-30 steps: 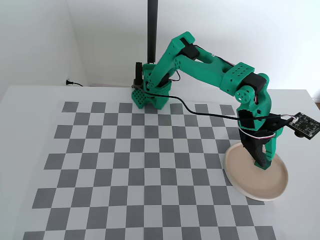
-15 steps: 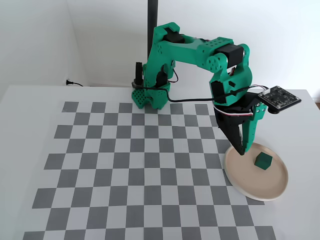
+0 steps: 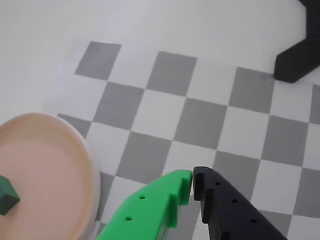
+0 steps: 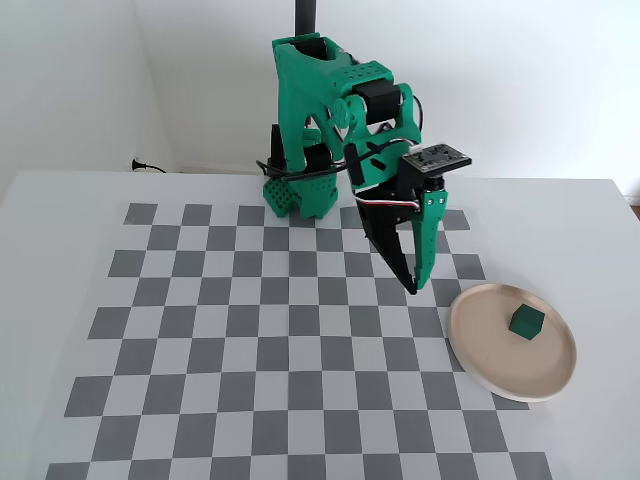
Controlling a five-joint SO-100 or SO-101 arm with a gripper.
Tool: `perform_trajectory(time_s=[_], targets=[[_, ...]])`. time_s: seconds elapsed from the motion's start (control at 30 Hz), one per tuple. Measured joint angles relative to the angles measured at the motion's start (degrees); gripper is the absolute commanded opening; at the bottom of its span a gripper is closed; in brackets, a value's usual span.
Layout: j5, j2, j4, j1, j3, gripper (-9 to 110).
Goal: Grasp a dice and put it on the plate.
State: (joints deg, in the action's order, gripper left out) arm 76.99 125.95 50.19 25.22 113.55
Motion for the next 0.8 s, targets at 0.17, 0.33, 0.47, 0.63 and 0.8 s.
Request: perform_trajectory(time_s=[0.17,0.33,0.47,0.63,0.8], targets=[[-2.1,8.8,-4.3,-3.1,10.5,-4],[-5.1,13.7,-7.9,-6.6,17.9,-4],[-8.1,17.3,-9.9,-8.3,22.7,-4],[-12.4,23.3,-11.5,-9.2,28.7,-4],[-17.3,29.7,-12.2,-9.1,34.1,-4]])
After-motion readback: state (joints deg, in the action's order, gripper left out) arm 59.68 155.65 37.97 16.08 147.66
